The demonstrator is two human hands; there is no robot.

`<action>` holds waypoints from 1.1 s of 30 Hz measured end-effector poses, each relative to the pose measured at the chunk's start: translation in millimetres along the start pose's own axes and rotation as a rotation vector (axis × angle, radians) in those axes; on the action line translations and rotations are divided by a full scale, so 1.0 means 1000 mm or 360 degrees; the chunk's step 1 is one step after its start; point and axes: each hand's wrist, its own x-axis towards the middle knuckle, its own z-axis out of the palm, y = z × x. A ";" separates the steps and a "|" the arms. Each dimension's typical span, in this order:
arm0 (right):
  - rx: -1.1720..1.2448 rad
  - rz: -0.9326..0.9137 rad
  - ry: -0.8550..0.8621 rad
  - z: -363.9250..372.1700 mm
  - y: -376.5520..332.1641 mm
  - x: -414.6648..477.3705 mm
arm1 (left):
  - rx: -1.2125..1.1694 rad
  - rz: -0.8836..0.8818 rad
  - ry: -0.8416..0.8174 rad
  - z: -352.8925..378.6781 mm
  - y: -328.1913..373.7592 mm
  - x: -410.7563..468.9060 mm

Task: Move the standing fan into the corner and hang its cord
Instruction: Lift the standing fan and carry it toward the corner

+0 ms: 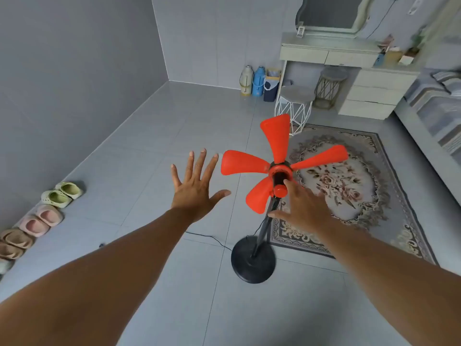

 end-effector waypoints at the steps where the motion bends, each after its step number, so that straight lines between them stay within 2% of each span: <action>1: 0.0002 -0.0004 -0.0019 0.004 0.002 0.002 | 0.0001 -0.0013 -0.0057 0.004 0.004 0.000; 13: -0.0101 -0.0024 -0.0127 0.077 0.031 0.041 | -0.0151 -0.0059 -0.0310 0.092 0.032 0.011; 21: 0.0159 0.0131 -0.0350 0.118 0.047 0.075 | -0.0313 -0.0200 -0.0488 0.150 0.048 0.026; 29: 0.0352 0.0286 -0.0482 0.169 0.063 0.113 | -0.0477 -0.0218 -0.0704 0.203 0.074 0.046; 33: 0.0497 0.0364 -0.0521 0.195 0.067 0.127 | -0.0600 -0.0312 -0.0820 0.230 0.087 0.053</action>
